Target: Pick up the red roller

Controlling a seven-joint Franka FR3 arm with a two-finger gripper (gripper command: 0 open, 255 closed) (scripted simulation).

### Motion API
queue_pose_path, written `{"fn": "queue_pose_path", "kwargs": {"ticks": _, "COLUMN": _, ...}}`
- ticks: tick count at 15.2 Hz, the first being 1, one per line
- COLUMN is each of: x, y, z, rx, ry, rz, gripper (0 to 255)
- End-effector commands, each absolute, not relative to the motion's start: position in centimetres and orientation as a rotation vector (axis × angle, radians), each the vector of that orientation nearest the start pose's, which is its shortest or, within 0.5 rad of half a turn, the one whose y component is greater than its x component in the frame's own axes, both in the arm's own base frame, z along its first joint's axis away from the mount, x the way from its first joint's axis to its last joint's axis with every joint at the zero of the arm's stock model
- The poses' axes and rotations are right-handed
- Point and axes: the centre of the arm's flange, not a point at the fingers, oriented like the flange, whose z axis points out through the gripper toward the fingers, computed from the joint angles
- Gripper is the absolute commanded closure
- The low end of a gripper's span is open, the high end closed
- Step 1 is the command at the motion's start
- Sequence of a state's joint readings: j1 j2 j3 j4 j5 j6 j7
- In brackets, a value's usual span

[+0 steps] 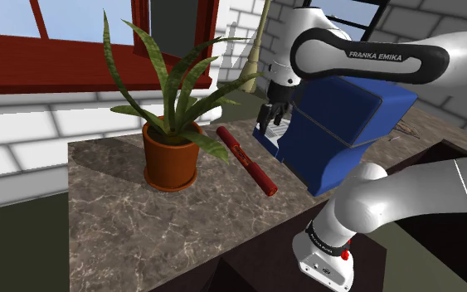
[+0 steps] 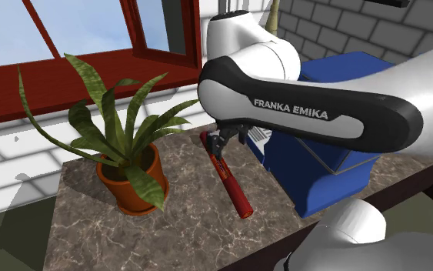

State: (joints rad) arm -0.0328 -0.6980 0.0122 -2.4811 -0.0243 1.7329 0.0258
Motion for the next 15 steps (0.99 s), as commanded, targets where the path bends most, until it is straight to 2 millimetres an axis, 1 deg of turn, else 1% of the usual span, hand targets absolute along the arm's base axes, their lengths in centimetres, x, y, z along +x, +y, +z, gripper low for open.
{"fn": "queue_pose_path", "kwargs": {"ticks": 1, "x": 34.7, "y": -1.3, "z": 49.4, "rx": -3.176, "ry": 0.109, "rz": 0.07, "gripper": 0}}
{"fn": "queue_pose_path", "kwargs": {"ticks": 8, "x": 38.4, "y": -3.4, "z": 41.4, "rx": -3.189, "ry": 0.24, "rz": 0.051, "gripper": 0}}
{"fn": "queue_pose_path", "kwargs": {"ticks": 15, "x": 42.1, "y": -6.0, "z": 33.5, "rx": -3.196, "ry": 0.373, "rz": 0.031, "gripper": 0}}
